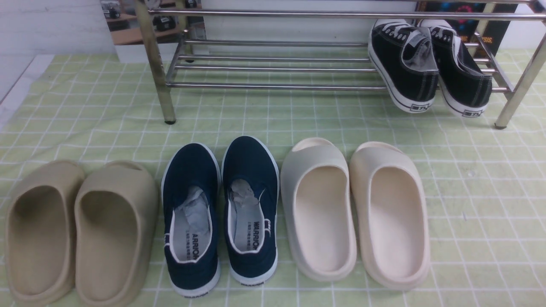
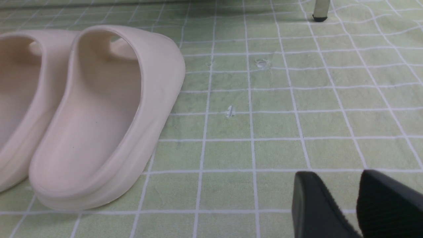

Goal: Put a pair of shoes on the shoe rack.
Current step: Use the left arm to grab the shoe closest to it

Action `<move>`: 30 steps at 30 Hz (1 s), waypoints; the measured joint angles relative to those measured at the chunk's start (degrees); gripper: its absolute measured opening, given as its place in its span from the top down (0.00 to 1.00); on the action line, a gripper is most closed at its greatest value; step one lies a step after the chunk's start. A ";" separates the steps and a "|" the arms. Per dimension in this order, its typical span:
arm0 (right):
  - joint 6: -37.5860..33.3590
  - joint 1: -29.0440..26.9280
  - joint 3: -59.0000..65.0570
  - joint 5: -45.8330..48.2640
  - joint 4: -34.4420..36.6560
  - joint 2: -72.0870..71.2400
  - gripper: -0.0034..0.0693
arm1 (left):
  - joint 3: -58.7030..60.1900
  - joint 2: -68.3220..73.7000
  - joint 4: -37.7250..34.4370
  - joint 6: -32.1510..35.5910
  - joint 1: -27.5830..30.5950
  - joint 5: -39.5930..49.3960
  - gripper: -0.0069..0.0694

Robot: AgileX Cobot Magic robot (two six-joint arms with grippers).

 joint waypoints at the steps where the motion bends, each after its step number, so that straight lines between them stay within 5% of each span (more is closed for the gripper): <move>1: 0.00 0.00 0.00 0.00 0.00 0.00 0.62 | -1.19 2.81 0.06 0.07 0.00 2.23 0.93; 8: -0.07 0.00 0.00 0.00 0.00 0.00 0.62 | -6.71 30.52 -9.64 -0.03 0.00 11.24 0.93; 16: -0.07 0.00 0.00 0.00 0.00 0.00 0.62 | -22.79 54.77 -19.70 7.57 -0.69 27.78 0.93; 21: -0.07 0.00 0.00 0.00 0.00 0.00 0.62 | -26.15 61.63 -13.65 5.34 -5.80 27.82 0.88; 30: -0.07 0.00 0.00 0.00 0.00 0.00 0.62 | -26.58 71.52 6.03 -10.75 -13.59 18.80 0.41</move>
